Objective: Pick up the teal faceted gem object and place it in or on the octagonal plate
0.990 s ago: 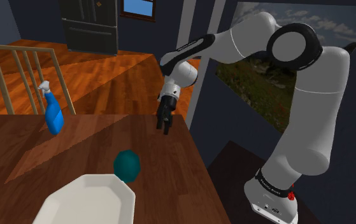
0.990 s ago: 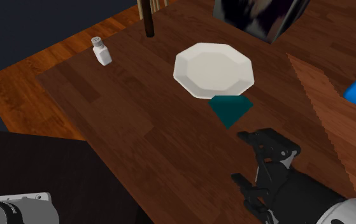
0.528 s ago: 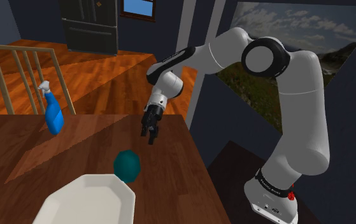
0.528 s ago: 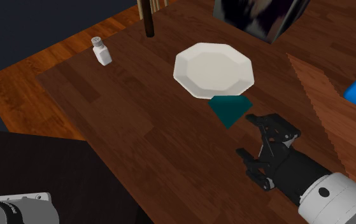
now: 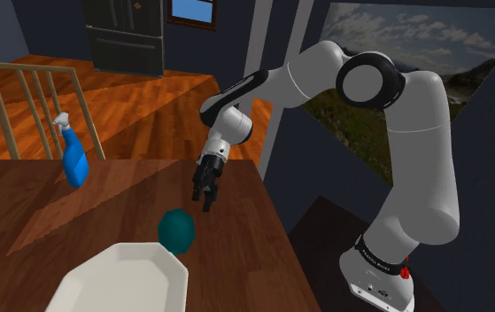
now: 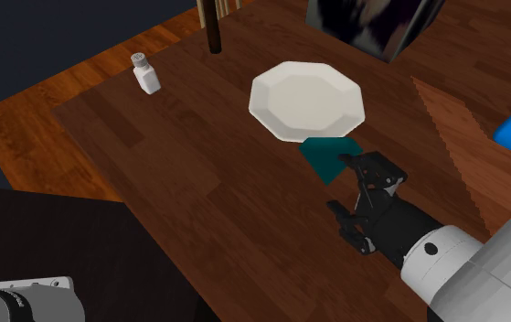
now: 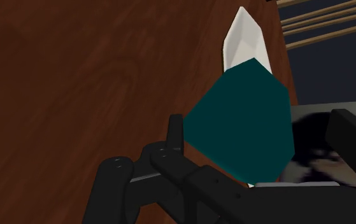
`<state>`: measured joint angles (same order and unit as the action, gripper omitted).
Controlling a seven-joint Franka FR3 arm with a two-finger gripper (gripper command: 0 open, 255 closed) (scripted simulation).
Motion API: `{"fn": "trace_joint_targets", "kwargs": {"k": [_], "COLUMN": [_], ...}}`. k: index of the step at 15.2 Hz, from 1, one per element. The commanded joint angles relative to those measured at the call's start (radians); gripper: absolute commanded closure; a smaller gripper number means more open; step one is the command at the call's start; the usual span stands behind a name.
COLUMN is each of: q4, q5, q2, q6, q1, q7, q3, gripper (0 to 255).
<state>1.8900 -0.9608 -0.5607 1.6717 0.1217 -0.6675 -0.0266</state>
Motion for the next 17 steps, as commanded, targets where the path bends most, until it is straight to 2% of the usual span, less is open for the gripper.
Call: {"fn": "trace_joint_targets", "kwargs": {"k": [1, 5, 6, 15, 16, 17], "q4": [0.0, 0.0, 0.0, 0.0, 0.0, -0.027], "q5": [-0.001, -0.001, -0.001, -0.001, -0.001, 0.084], "q2": [-0.001, -0.001, -0.001, -0.001, -0.001, 0.038], "q6": [0.001, 0.001, 0.001, 0.001, 0.001, 0.046], "q1": [0.001, 0.001, 0.001, 0.001, 0.001, 0.067], "q7": [0.0, 0.0, 0.0, 0.0, 0.0, 0.149], "q3": [0.0, 0.0, 0.0, 0.0, 0.0, 0.016], "gripper": [0, 0, 255, 255, 0, 0]}}
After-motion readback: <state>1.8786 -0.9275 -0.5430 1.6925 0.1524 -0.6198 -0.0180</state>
